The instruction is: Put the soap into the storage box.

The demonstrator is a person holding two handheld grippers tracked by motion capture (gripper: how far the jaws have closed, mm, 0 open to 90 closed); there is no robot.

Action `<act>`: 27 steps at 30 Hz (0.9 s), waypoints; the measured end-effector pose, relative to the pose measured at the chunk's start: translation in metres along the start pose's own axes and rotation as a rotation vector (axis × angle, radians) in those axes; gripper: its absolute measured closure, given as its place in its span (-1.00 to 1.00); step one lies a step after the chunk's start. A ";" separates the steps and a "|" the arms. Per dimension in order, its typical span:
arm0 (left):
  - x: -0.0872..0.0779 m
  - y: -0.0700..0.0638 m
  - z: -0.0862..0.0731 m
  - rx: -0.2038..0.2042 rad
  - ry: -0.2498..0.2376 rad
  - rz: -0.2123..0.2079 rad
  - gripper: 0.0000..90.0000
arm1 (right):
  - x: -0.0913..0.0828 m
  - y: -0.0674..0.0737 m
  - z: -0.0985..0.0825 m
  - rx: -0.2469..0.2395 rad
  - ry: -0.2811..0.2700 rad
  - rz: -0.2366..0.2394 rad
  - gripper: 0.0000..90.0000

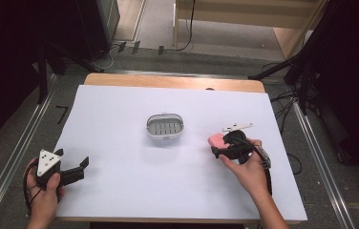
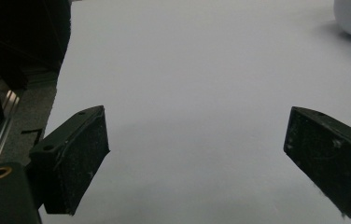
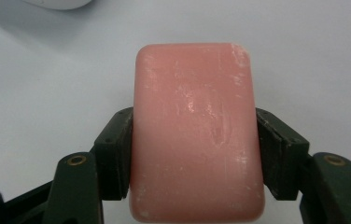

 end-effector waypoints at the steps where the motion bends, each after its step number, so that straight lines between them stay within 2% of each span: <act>1: 0.000 0.000 0.000 0.000 0.000 0.000 -0.84 | 0.001 0.002 0.002 -0.007 0.001 0.014 -0.14; 5: 0.000 0.000 0.000 0.000 0.000 -0.001 -0.84 | 0.002 0.005 0.006 -0.022 -0.004 0.021 -0.14; 13: 0.000 0.000 0.000 -0.002 -0.003 -0.002 -0.84 | 0.004 0.014 0.014 -0.067 -0.022 0.059 -0.14; 17: 0.000 0.000 0.000 0.000 -0.001 -0.002 -0.84 | 0.006 0.017 0.017 -0.104 -0.027 0.081 -0.14; 20: 0.000 0.000 0.000 -0.001 -0.002 -0.003 -0.84 | 0.006 0.019 0.019 -0.111 -0.030 0.095 -0.14; 27: 0.000 0.000 0.000 -0.001 -0.003 -0.002 -0.84 | 0.009 0.026 0.026 -0.175 -0.052 0.127 -0.14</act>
Point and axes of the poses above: each handheld gripper's, and its own axes: x roughly forward along the jaws, z roughly out of its top, y roughly to its left, the point moved 8 cm from there along x, roughly forward along the jaws, and after that the axes turned 1 degree about -x, right-handed, at the moved point
